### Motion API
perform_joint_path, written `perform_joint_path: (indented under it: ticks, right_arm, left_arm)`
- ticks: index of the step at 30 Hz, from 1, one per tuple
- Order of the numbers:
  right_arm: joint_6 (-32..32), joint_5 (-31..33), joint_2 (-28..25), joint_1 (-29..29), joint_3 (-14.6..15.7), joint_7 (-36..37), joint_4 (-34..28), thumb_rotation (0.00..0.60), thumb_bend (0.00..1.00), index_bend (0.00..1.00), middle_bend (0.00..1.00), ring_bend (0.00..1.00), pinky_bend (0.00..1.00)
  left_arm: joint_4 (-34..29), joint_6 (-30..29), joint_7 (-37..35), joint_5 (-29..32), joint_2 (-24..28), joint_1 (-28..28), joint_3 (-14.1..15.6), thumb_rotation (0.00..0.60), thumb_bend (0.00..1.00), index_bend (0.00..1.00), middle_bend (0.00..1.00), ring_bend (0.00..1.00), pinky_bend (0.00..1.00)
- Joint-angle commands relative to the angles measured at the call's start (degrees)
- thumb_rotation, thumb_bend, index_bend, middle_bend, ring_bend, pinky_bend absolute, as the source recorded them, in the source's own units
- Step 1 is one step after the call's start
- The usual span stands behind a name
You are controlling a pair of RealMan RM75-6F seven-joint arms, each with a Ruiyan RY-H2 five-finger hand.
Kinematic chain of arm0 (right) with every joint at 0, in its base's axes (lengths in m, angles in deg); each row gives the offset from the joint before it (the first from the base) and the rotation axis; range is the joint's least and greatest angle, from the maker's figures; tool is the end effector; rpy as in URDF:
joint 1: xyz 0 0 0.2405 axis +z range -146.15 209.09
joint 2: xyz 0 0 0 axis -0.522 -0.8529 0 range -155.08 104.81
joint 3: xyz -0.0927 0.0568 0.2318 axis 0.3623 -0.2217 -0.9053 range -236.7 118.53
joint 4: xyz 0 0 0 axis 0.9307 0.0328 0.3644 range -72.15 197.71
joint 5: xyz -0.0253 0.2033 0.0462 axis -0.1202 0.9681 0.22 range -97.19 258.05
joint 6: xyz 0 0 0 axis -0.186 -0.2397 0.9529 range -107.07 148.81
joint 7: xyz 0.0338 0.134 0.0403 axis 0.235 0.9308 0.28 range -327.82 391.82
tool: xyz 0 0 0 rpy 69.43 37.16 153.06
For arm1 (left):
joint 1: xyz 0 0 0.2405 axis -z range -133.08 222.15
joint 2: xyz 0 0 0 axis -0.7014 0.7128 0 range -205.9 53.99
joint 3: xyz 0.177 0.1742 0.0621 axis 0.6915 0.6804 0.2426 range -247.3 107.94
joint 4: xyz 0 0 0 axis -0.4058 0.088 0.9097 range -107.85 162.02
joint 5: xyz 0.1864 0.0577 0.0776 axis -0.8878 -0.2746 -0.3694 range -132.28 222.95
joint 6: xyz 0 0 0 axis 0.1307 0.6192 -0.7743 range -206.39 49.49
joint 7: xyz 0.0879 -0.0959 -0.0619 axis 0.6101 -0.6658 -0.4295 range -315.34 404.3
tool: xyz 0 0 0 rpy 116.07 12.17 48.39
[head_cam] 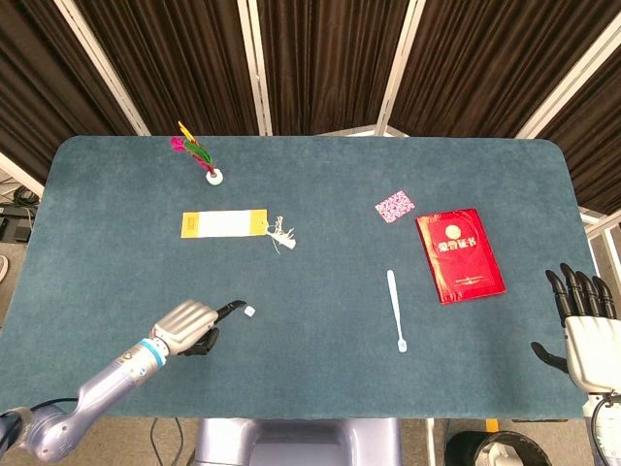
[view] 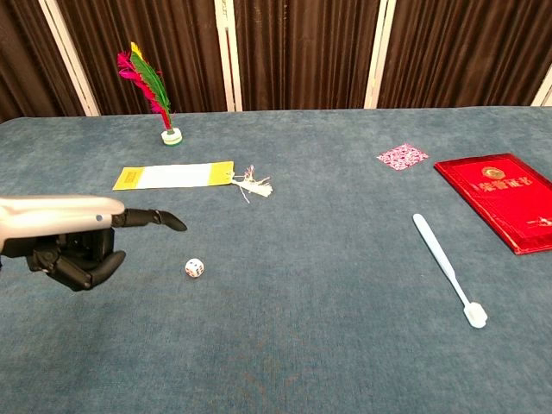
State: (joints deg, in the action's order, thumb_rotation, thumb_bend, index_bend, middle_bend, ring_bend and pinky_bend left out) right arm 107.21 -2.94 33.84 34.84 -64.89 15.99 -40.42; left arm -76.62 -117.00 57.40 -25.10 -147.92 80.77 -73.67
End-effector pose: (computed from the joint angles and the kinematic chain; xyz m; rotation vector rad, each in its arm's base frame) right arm -0.2841 -0.1810 0.1823 1.3658 -0.7549 0.7752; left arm -0.1755 0.2609 0.0067 -2.1864 -1.2195 -0.6943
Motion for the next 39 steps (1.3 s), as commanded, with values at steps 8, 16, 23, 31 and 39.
perform_joint_path:
  ticks: [8,16,23,31,39]
  right_arm:
    - [-0.54,0.91,0.1,0.36,-0.23,0.05,0.49,0.6,0.0,0.0,0.0,0.0,0.0]
    - [-0.57,1.21,0.16,0.43,-0.22,-0.1,0.53,0.6,0.0,0.0,0.0,0.0,0.0]
    - [-0.49,1.41,0.1,0.44,-0.25,-0.05,0.55,0.6,0.0,0.0,0.0,0.0,0.0]
    - [-0.49,1.56,-0.02,0.48,-0.26,0.22,0.65,0.6,0.0,0.0,0.0,0.0,0.0]
    - [-0.61,1.48,0.06,0.59,-0.11,-0.01,0.61,0.6,0.0,0.0,0.0,0.0,0.0]
  left_arm:
    - [2.69,1.37,4.63,8.59,-4.33,3.71,1.95,0.6,0.86,0.05,1.0,1.0,1.0]
    - [4.32,1.26,5.18,11.82,-5.85,5.19,2.9,0.6,0.86,0.05,1.0,1.0,1.0]
    - [5.2,0.82,5.43,13.37,-6.47,6.13,3.53,0.6,0.86,0.05,1.0,1.0,1.0]
    - [5.79,0.97,5.16,15.3,-6.69,7.22,4.21,0.6,0.86,0.05,1.0,1.0,1.0]
    - [6.99,-0.38,4.96,17.2,-6.2,7.42,5.06,0.6,0.86,0.05,1.0,1.0,1.0]
